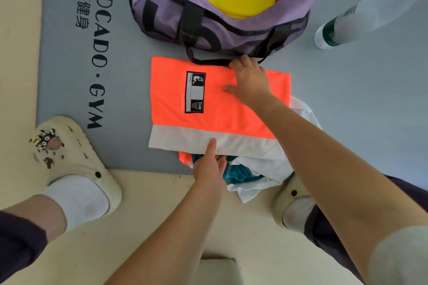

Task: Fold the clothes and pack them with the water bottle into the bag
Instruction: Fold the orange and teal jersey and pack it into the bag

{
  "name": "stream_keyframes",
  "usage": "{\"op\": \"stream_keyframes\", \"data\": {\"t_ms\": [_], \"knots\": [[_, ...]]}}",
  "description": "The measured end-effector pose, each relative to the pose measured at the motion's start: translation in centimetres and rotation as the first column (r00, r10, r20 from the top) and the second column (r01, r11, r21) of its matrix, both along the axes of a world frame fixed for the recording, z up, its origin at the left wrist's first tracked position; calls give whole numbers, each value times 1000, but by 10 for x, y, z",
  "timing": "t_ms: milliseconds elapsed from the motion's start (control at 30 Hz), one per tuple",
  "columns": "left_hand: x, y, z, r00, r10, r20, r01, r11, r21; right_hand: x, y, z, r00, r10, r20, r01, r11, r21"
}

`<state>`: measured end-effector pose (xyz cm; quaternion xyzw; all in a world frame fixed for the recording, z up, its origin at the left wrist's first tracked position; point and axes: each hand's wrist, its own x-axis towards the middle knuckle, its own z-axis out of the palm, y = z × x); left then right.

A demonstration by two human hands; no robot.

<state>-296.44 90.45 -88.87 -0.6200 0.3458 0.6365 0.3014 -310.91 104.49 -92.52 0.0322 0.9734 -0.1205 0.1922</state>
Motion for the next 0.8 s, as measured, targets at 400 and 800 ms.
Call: {"op": "stream_keyframes", "data": {"t_ms": [400,800], "knots": [[-42,17,10,983,158,97,-162,986,43,1,-3,0,1000,-8,13,7,1000,21],[-58,22,-2,977,207,58,-212,969,123,-16,-4,-2,987,54,154,-43,997,-70]]}}
